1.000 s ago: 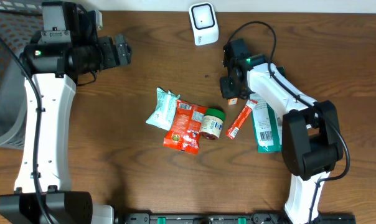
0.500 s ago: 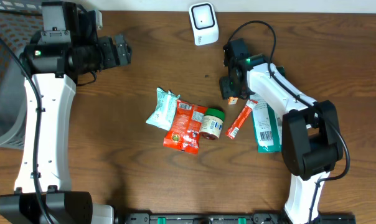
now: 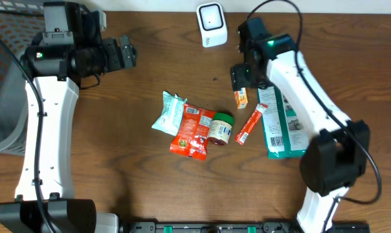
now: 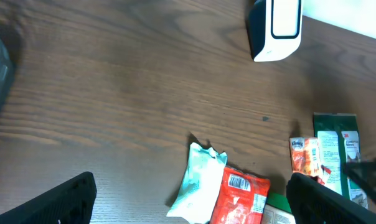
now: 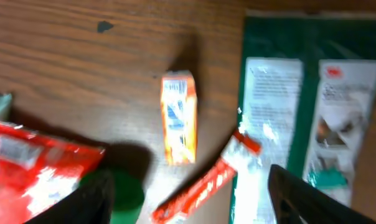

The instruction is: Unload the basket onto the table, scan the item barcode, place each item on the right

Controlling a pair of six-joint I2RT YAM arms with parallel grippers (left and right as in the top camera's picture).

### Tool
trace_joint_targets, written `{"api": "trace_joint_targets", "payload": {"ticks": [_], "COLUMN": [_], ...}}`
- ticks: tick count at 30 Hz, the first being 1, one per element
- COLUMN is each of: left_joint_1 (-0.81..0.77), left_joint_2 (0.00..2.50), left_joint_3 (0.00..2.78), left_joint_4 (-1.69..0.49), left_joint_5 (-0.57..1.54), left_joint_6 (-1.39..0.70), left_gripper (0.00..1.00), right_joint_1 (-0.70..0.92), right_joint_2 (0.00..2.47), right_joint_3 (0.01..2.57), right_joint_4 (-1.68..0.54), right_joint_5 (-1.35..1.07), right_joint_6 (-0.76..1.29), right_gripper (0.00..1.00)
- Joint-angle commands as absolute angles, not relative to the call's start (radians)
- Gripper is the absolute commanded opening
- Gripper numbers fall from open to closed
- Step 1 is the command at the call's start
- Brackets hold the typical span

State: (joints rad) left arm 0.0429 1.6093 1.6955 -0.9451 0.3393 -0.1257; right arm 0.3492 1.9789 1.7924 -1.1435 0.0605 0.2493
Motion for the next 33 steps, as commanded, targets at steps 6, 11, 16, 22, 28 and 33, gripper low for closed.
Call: {"api": "trace_joint_targets", "payload": {"ticks": [6,11,16,22,28,33], "left_joint_1": [0.043,0.043,0.043,0.043,0.043,0.043], "left_joint_2": [1.614,1.614,1.614,1.614,1.614,1.614], "left_joint_3": [1.706,1.706,1.706,1.706,1.706,1.706], "left_joint_4": [-0.949,-0.949,-0.949,-0.949,-0.949,-0.949], "left_joint_5": [0.351,0.351,0.351,0.351,0.351,0.351], "left_joint_6": [-0.116,-0.116,-0.116,-0.116,-0.116,-0.116], "left_gripper": [0.98,0.97,0.97,0.97,0.97,0.97], "right_joint_1": [0.342,0.342,0.331,0.282,0.228,0.219], "right_joint_2": [1.895,1.896,1.896,1.896,1.896,1.896], "right_joint_3": [1.818,1.818,1.818,1.818,1.815,1.766], "right_joint_4": [-1.239,-1.291,-1.327,-1.393,-1.472,-1.451], "right_joint_5": [0.014,-0.039,-0.035,-0.035,-0.028,-0.028], "right_joint_6": [0.307,0.325,0.363,0.370,0.362,0.400], "right_gripper": [0.99,0.99,0.99,0.98,0.92,0.83]}}
